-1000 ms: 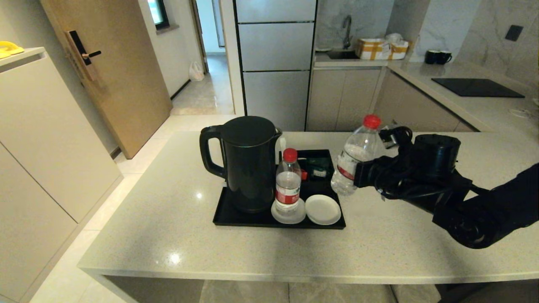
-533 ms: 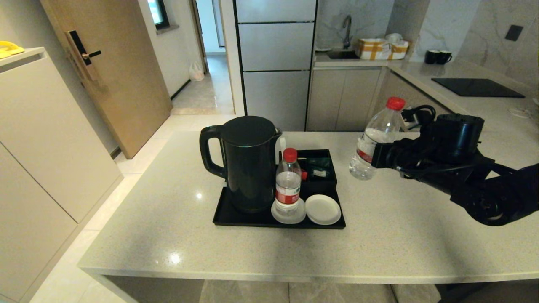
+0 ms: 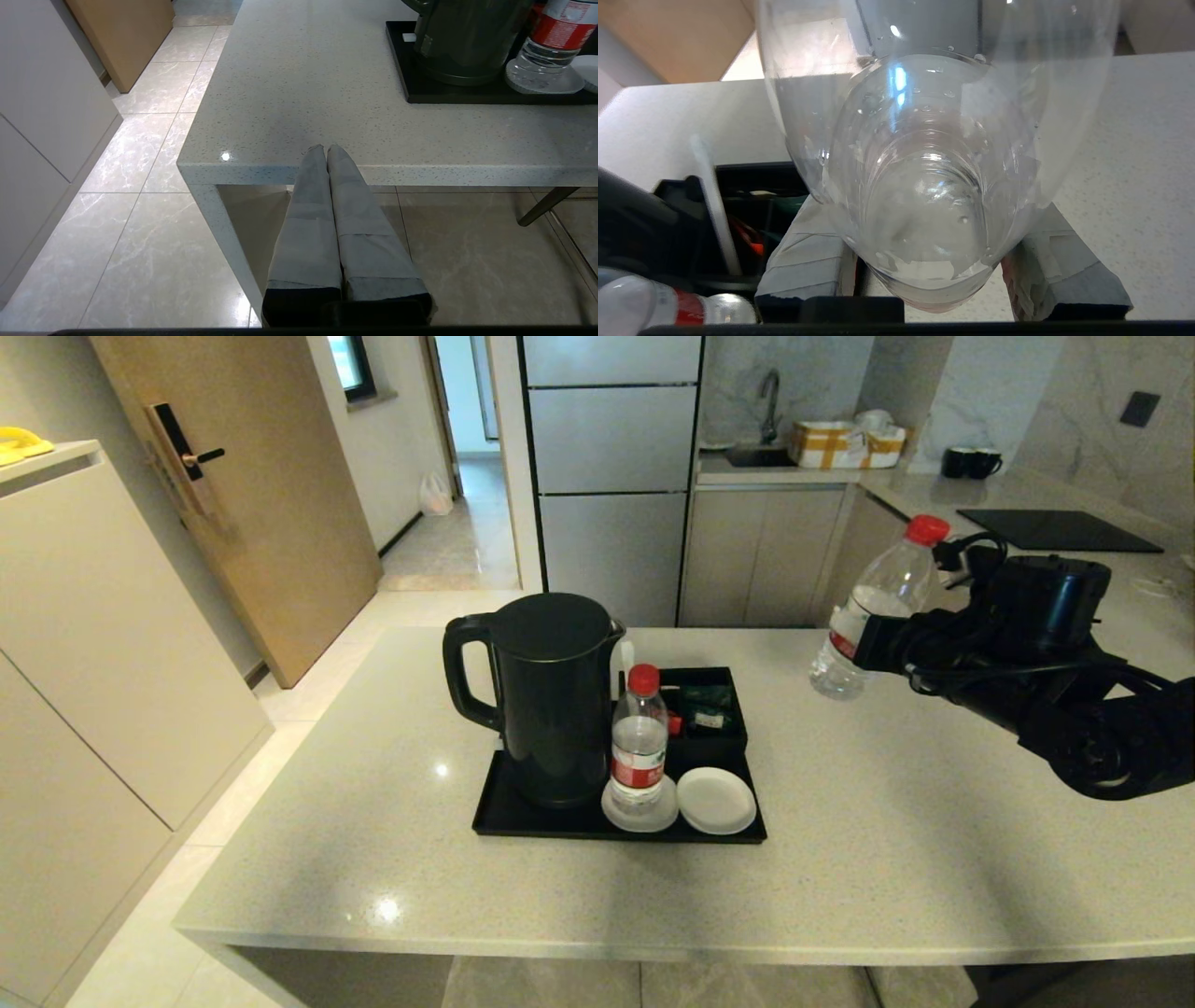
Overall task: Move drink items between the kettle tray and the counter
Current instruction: Place it on the right
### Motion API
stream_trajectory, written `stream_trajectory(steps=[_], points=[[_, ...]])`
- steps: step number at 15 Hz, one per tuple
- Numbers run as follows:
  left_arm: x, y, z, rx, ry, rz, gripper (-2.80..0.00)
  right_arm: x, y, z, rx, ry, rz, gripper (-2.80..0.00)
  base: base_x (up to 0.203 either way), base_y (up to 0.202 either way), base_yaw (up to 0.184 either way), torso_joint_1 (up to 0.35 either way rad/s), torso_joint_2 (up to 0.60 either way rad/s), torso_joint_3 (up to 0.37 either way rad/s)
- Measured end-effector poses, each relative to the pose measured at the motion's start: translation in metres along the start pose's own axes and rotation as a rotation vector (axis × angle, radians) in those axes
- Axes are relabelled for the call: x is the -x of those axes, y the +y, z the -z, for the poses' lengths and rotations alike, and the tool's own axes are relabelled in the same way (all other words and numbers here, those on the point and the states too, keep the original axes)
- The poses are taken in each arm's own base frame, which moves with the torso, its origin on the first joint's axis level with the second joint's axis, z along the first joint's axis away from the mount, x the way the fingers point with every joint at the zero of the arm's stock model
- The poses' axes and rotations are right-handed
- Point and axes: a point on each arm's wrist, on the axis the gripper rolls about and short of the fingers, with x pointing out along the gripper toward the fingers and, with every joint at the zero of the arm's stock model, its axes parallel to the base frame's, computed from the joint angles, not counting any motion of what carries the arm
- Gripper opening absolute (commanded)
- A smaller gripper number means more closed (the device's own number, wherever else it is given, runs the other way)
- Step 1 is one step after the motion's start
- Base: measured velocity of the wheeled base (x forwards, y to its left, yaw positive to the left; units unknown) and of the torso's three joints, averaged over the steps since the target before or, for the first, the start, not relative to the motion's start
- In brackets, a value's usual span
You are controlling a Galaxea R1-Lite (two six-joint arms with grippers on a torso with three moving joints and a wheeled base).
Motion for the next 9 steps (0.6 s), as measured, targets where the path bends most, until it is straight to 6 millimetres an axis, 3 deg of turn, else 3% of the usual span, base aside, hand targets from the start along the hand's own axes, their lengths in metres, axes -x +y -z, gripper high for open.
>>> stream_trajectory(steps=[9], points=[[0.0,0.0,0.0,0.0,0.0,0.001,-2.8,-0.006,-0.0024,-0.0026,-0.045,0.006,0.013,-2.8,0.0,0.0,0.0,0.0,0.0,0.0]])
